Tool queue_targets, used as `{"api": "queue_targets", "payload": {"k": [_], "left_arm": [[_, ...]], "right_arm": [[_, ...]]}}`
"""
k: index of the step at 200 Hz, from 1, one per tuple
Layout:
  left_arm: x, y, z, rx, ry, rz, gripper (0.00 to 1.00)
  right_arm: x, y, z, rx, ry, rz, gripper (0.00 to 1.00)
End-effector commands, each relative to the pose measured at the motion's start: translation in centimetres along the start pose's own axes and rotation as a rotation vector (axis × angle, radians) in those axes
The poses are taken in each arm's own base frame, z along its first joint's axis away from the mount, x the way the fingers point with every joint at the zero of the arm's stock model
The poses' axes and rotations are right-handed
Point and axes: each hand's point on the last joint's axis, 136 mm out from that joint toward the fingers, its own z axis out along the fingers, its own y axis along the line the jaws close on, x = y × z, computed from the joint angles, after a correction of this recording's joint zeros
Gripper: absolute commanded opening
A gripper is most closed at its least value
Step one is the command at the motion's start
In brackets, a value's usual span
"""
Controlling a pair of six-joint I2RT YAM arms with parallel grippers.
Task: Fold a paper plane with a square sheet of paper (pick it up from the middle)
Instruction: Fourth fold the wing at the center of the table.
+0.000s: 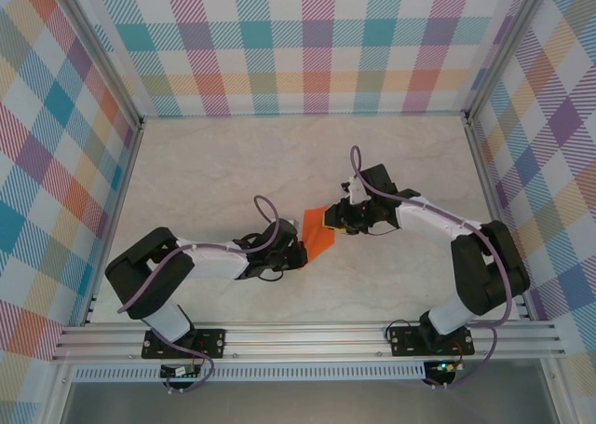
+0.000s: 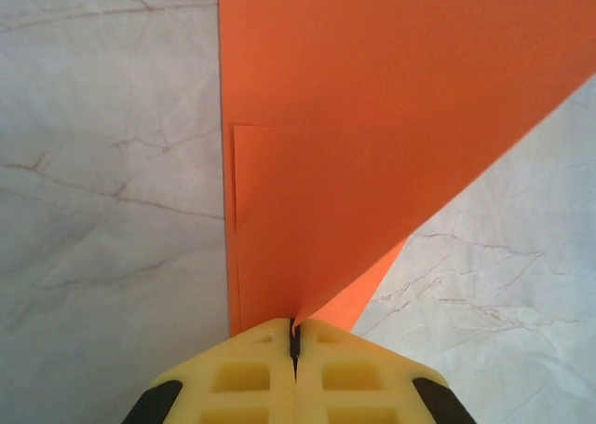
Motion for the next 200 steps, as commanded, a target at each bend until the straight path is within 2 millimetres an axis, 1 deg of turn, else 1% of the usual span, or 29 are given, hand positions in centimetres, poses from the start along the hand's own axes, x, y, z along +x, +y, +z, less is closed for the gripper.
{"api": "queue_targets", "payload": {"k": [1,18,26,48,76,94,108,133,152,177,200], "left_arm": [[0.1,-0.6,-0.2,0.075,0.031,-0.005,0.00],[-0.1,-0.4,-0.3,0.093,0.037,-0.019,0.00],[-0.1,-0.4,-0.3,0.102,0.045,-0.025,0.00],[-0.2,-0.4,-0.3,0.116,0.053,-0.031,0.00],[-0.4,-0.1,-0.5,0.117,0.053,-0.043,0.00],[-0.5,0.2,-0.6,0.110,0.052,-0.046,0.00],[-0.4,0.7,-0.6,0.091,0.054,-0.045,0.03],[-0.1,1.3,-0.7,0.067,0.063,-0.039,0.13],[0.2,1.6,-0.7,0.052,0.073,-0.033,0.17],[0.3,1.7,-0.9,0.043,0.075,-0.021,0.17],[0.4,1.6,-1.1,0.044,0.081,-0.007,0.15]], "right_arm": [[0.4,1.7,1.9,-0.075,0.065,-0.031,0.24],[0.2,1.7,3.0,-0.070,0.086,-0.018,0.21],[0.1,2.0,3.5,-0.084,0.095,-0.023,0.19],[-0.1,2.6,4.6,-0.095,0.113,-0.028,0.19],[-0.7,1.0,6.0,-0.041,0.117,0.012,0.17],[-0.9,0.4,6.7,-0.034,0.122,0.028,0.16],[-1.0,0.1,7.0,-0.024,0.121,0.033,0.16],[-1.2,-0.3,7.3,-0.013,0.121,0.037,0.16],[-1.3,-0.5,7.5,-0.005,0.121,0.043,0.16],[-1.3,-0.7,7.7,0.002,0.123,0.048,0.16],[-1.4,-0.6,7.6,0.002,0.123,0.045,0.16]]}}
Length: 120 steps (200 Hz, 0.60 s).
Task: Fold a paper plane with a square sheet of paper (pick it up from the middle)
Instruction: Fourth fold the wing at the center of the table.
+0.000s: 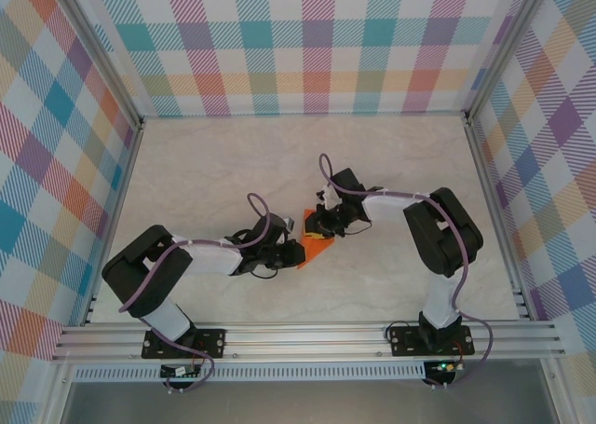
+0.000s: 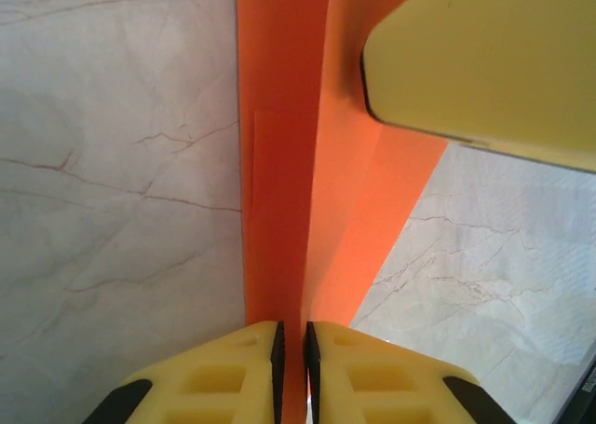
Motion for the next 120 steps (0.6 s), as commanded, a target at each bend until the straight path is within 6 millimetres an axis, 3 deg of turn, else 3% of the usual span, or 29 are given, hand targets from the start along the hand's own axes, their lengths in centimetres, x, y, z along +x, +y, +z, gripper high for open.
{"api": "queue_targets", "payload": {"k": [1,39,120], "left_arm": [[0.3,0.8,-0.7,-0.025,0.011,0.015,0.14],[0.4,0.5,-0.6,-0.006,0.017,0.017,0.00],[0.1,0.3,0.1,0.063,0.051,-0.036,0.00]], "right_arm": [[-0.7,0.7,0.0,-0.008,-0.010,-0.019,0.16],[-0.7,0.3,0.2,0.005,-0.002,-0.014,0.16],[-0.3,1.4,0.5,-0.061,0.032,-0.041,0.19]]}}
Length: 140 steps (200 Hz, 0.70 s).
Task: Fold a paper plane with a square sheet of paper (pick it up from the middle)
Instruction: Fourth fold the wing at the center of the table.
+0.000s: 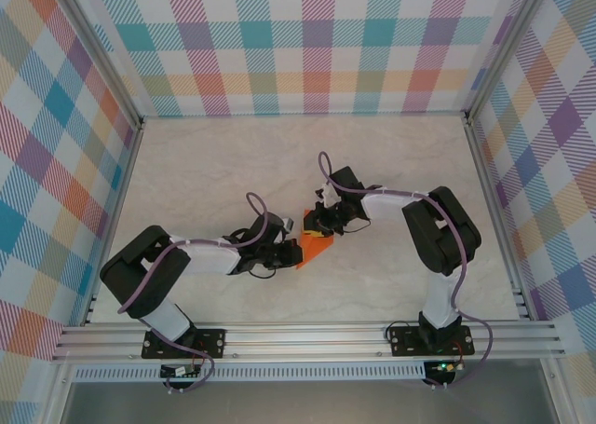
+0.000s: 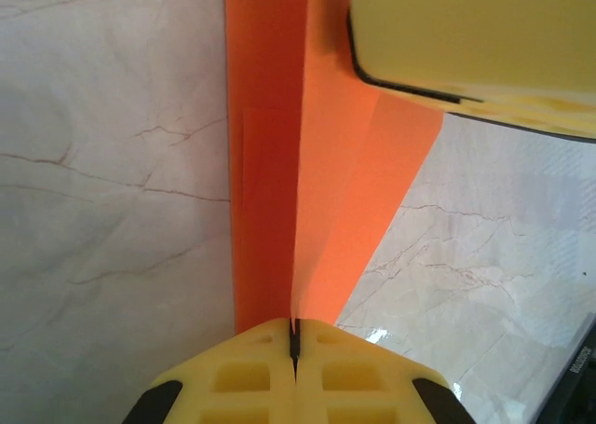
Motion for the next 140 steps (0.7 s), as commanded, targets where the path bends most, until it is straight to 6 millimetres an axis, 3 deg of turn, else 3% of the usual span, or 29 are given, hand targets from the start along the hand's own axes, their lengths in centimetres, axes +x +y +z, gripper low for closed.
{"api": "queue_targets", "payload": {"k": [1,71,103,140], "left_arm": [[0.1,0.4,0.3,0.031,0.025,-0.035,0.00],[0.1,1.4,0.2,0.007,0.023,-0.054,0.00],[0.7,1.8,0.0,-0.016,0.043,-0.043,0.11],[1.2,2.2,-0.5,-0.032,0.058,-0.027,0.14]], "right_arm": [[0.1,1.0,0.3,-0.049,0.029,-0.037,0.19],[-0.1,-1.3,1.4,0.025,0.030,0.010,0.18],[-0.5,-2.1,1.6,0.063,0.017,0.027,0.17],[-0.6,-2.2,1.7,0.071,0.015,0.035,0.16]]}}
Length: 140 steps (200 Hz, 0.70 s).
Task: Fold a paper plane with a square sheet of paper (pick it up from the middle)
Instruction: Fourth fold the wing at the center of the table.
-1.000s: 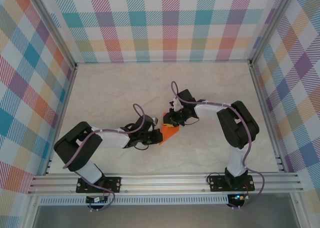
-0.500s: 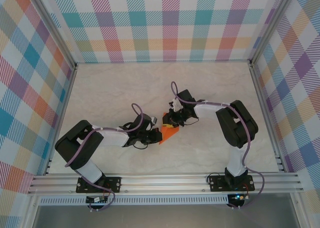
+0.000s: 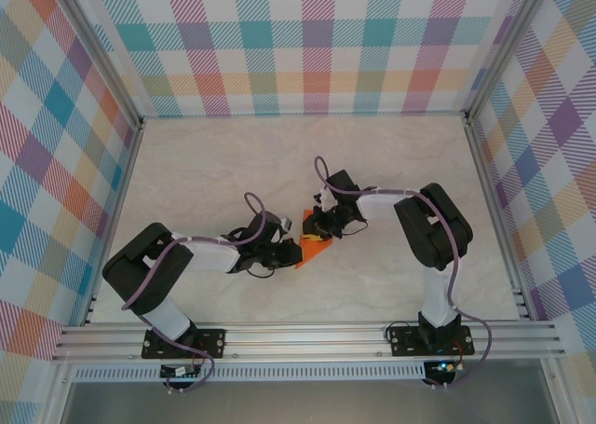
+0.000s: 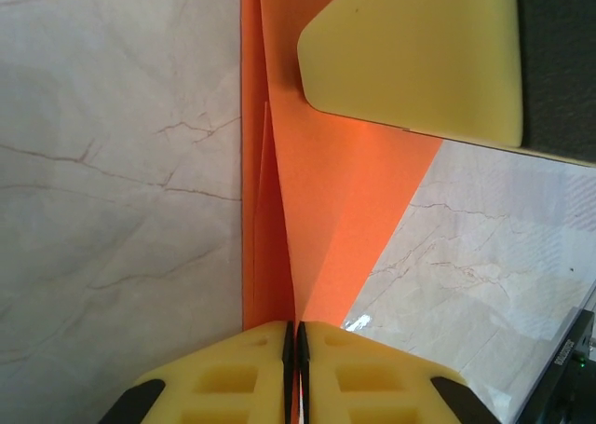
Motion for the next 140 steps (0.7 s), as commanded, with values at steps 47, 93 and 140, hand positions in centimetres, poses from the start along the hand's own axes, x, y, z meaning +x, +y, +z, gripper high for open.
{"api": "queue_targets", "payload": {"k": [47,93,140], "left_arm": [[1.0,1.4,-0.8,-0.041,0.032,0.007,0.10],[1.3,1.5,-0.6,-0.036,0.045,-0.001,0.00],[1.8,2.7,-0.3,-0.079,0.056,-0.026,0.02]], "right_arm": [[-0.6,-0.7,0.4,0.043,-0.012,0.007,0.16],[-0.7,-1.2,0.8,0.052,-0.005,0.019,0.16],[-0.7,-2.2,1.3,0.081,0.006,0.036,0.16]]}}
